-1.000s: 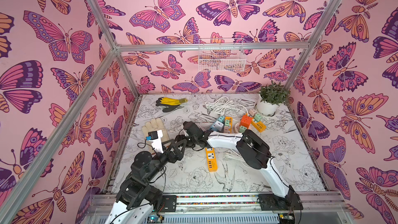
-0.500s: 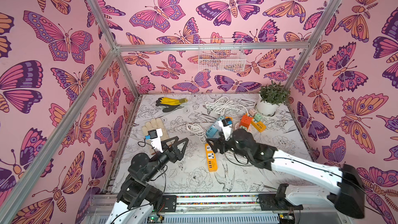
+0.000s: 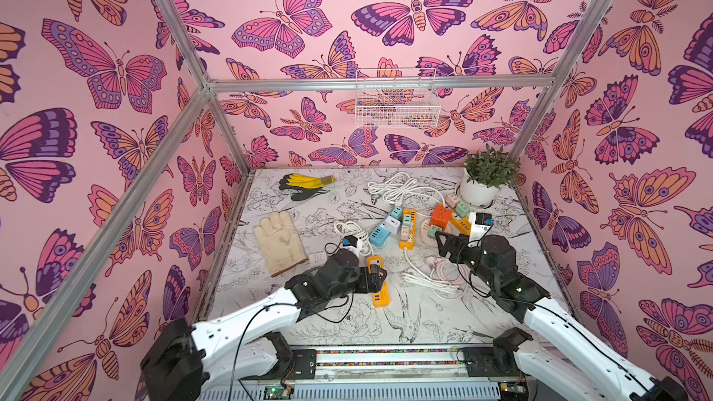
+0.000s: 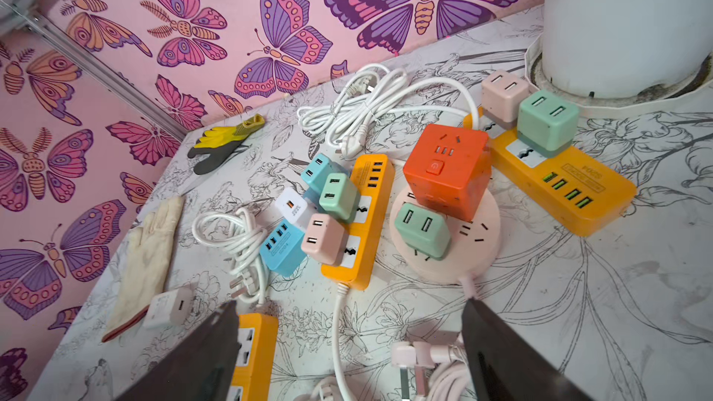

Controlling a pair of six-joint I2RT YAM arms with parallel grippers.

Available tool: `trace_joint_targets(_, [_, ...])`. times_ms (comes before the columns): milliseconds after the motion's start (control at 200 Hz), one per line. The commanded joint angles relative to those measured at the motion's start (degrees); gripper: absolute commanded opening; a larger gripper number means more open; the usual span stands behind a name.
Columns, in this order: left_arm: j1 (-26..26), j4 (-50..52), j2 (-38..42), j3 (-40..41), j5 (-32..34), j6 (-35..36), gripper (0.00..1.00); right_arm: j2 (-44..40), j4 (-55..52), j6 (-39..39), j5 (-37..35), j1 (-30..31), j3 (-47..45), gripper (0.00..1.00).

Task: Pull the plug off the socket
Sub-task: Pick up the socket from the center of the board.

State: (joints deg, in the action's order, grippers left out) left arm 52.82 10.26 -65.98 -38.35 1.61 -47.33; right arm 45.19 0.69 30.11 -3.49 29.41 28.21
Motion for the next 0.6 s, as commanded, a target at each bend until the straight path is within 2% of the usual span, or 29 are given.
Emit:
trace_joint_targets(0, [2.44,14.45,-11.00,-7.39,14.55,-0.29,0.82,-2.12,-1.83,1.70,2.15,-0.97,-1.62,0.93])
trace_joint_targets(80, [3.40,24.60,-20.30,-15.44,19.24,-4.48,0.83,-3.24,-2.04,2.30,2.25,-1.33,-2.65,0.93])
trace_joint_targets(205, [4.11,28.62,-30.32,-24.03,17.08,-2.84,0.85,-5.12,-2.95,2.71,2.17,-1.71,-3.42,0.94])
trace_joint_targets(511, [3.98,28.81,-39.69,-30.33,17.72,-3.14,0.84,-8.60,-5.59,2.84,1.97,-1.90,-3.93,0.94])
trace_joint_targets(596, [3.66,28.68,-40.54,-30.05,17.81,-3.56,0.77,-9.12,-6.22,2.77,1.99,-1.98,-3.95,0.94])
